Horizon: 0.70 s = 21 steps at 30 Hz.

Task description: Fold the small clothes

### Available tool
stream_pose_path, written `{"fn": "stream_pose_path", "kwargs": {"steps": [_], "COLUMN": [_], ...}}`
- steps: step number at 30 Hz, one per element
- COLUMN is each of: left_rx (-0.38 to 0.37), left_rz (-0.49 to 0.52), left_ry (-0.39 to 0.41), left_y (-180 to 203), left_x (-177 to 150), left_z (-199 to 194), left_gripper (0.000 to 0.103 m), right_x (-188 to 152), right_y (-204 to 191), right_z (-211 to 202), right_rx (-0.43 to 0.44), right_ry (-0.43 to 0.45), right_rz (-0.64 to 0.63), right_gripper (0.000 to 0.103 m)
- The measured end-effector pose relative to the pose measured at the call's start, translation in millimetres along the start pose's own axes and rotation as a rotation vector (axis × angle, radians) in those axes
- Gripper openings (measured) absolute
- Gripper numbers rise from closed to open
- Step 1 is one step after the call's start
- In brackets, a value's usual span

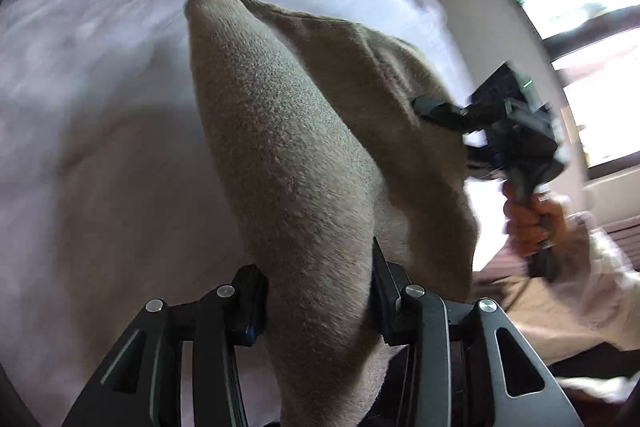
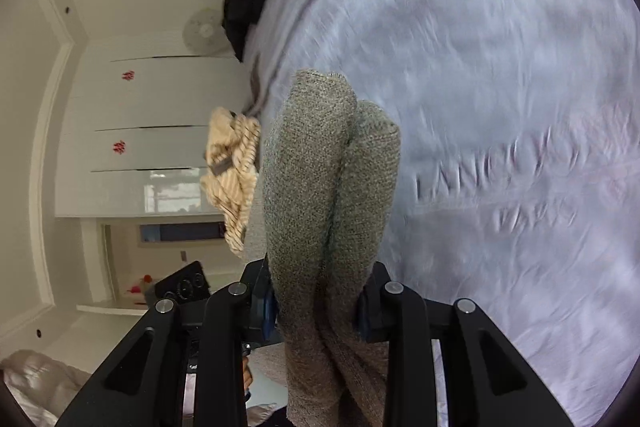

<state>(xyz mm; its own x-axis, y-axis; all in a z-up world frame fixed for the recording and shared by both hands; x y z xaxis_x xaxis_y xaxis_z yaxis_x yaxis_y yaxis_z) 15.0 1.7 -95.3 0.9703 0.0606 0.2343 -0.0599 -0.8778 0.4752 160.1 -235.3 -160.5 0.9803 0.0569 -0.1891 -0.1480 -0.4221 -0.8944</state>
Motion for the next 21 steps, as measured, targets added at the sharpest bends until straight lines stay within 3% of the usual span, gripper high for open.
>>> {"fn": "stream_pose_path", "kwargs": {"steps": [3, 5, 6, 7, 8, 10, 13, 14, 15, 21], "left_rx": [0.11, 0.131, 0.148, 0.188, 0.229, 0.305, 0.332, 0.345, 0.367, 0.444], "left_rz": [-0.053, -0.074, -0.079, -0.076, -0.07, -0.06, -0.082, -0.085, -0.08, -0.05], "left_ry": [-0.055, -0.039, -0.024, -0.012, -0.005, 0.032, 0.058, 0.056, 0.054, 0.025], "left_y": [-25, -30, -30, -29, -29, -25, -19, -15, -13, 1], "left_x": [-26, -32, -33, -33, -35, -30, -24, -16, -15, -9], "left_z": [10, 4, -1, -8, -14, -26, -35, -35, -35, -35], "left_gripper": [0.043, 0.045, 0.049, 0.062, 0.074, 0.08, 0.084, 0.098, 0.102, 0.102], "right_x": [-16, -19, -21, -22, -27, -30, -39, -47, -49, -94], "right_y": [23, 30, 31, 29, 27, 21, 17, 10, 0, -34], "right_z": [37, 42, 38, 33, 27, 14, -15, -18, -15, -4], "right_rx": [-0.172, -0.277, -0.33, -0.383, -0.452, -0.552, -0.63, -0.665, -0.679, -0.763], "right_ry": [-0.017, 0.022, 0.05, 0.077, 0.107, 0.151, 0.197, 0.203, 0.201, 0.199], "right_rz": [-0.01, -0.033, -0.042, -0.052, -0.066, -0.08, -0.057, -0.052, -0.053, -0.098], "right_gripper": [0.033, 0.033, 0.036, 0.041, 0.056, 0.065, 0.074, 0.077, 0.08, 0.083]}}
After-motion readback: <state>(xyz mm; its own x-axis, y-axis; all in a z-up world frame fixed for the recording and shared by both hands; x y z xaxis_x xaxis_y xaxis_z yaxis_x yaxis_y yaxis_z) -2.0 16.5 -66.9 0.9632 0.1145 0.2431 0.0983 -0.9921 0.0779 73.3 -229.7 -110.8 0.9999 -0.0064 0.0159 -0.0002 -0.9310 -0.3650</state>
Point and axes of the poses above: each gripper's, at about its wrist camera, not at the fingertips, and z roughly the way its jaws point, y to its right, x to its top, the point moved 2 cm from there along z, roughly the way its jaws point, and after that the axes turned 8 degrees about z, right-handed, at the moved point
